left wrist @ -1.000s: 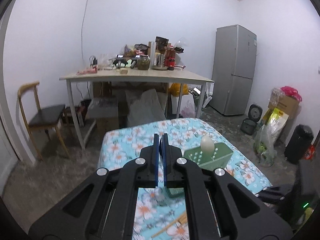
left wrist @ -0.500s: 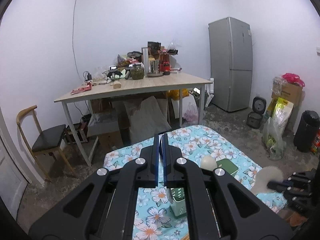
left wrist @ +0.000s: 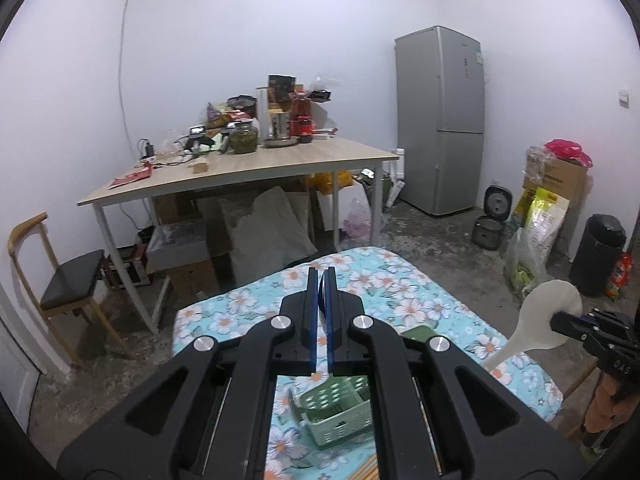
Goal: Organize utensils
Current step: 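Lower the spoon into the green holder and open the left tool while the right tool lifts the paddle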
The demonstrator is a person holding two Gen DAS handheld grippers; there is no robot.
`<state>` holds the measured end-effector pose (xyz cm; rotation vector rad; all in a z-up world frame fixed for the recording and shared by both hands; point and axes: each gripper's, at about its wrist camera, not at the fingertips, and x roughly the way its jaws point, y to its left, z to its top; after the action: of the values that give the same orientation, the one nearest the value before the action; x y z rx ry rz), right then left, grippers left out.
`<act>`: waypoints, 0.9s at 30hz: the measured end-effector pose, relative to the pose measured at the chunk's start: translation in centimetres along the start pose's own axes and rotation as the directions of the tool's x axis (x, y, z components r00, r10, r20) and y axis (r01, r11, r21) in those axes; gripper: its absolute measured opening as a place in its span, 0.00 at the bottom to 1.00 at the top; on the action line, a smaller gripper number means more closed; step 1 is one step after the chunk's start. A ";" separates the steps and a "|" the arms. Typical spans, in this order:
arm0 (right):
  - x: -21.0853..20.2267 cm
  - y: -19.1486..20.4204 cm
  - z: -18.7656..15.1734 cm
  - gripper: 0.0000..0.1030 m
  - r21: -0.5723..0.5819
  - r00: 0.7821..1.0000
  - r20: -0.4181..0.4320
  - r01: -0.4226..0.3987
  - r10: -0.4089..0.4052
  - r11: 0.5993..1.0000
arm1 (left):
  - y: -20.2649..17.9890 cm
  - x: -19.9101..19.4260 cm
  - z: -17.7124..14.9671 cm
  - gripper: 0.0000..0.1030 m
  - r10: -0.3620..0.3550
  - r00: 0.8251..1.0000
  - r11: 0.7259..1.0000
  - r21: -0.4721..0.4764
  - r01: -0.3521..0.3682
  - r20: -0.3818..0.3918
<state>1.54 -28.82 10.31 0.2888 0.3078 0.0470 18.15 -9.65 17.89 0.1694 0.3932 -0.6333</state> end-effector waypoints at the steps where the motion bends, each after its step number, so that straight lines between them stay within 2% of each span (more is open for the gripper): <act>1: 0.0 -0.1 0.1 0.03 0.001 1.000 0.002 0.003 -0.003 1.000 | -0.3 0.3 0.1 0.02 -0.016 1.000 1.000 -0.004 0.016 0.002; 6: -0.1 -0.5 -0.1 0.03 0.011 1.000 0.001 0.019 -0.019 1.000 | -1.9 2.1 0.7 0.02 -0.077 0.997 0.997 -0.009 0.078 0.012; 10: -0.2 -0.8 -0.2 0.03 0.015 0.999 -0.001 0.032 -0.032 0.999 | -3.3 4.6 0.5 0.02 -0.107 0.994 0.994 -0.002 0.107 -0.011; 15: -0.2 -1.5 -0.1 0.03 0.024 0.999 -0.009 0.041 -0.041 0.999 | -4.3 8.5 -1.2 0.02 -0.110 0.991 0.994 -0.004 0.110 -0.078; 19: -0.1 -1.6 -0.2 0.03 0.027 0.999 -0.021 0.042 -0.041 0.999 | -4.2 10.7 -2.8 0.05 -0.177 0.973 0.984 -0.059 0.170 -0.148; 21: 0.0 -1.5 -0.2 0.03 0.023 0.999 -0.025 0.041 -0.041 0.999 | -3.6 10.8 -3.2 0.09 -0.204 0.968 0.977 -0.094 0.191 -0.147; 23: 0.2 -1.5 0.0 0.03 0.022 0.999 -0.028 0.036 -0.036 0.999 | -2.8 10.1 -3.3 0.19 -0.199 0.972 0.977 -0.105 0.187 -0.127; 27: 0.7 -0.7 0.7 0.03 0.014 1.000 -0.020 0.003 -0.002 1.000 | -1.5 7.9 -3.1 0.25 -0.183 0.980 0.977 -0.125 0.173 -0.076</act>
<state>2.39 -29.65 10.55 0.3024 0.3284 0.0453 22.15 -14.25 11.75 0.0490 0.5328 -0.7786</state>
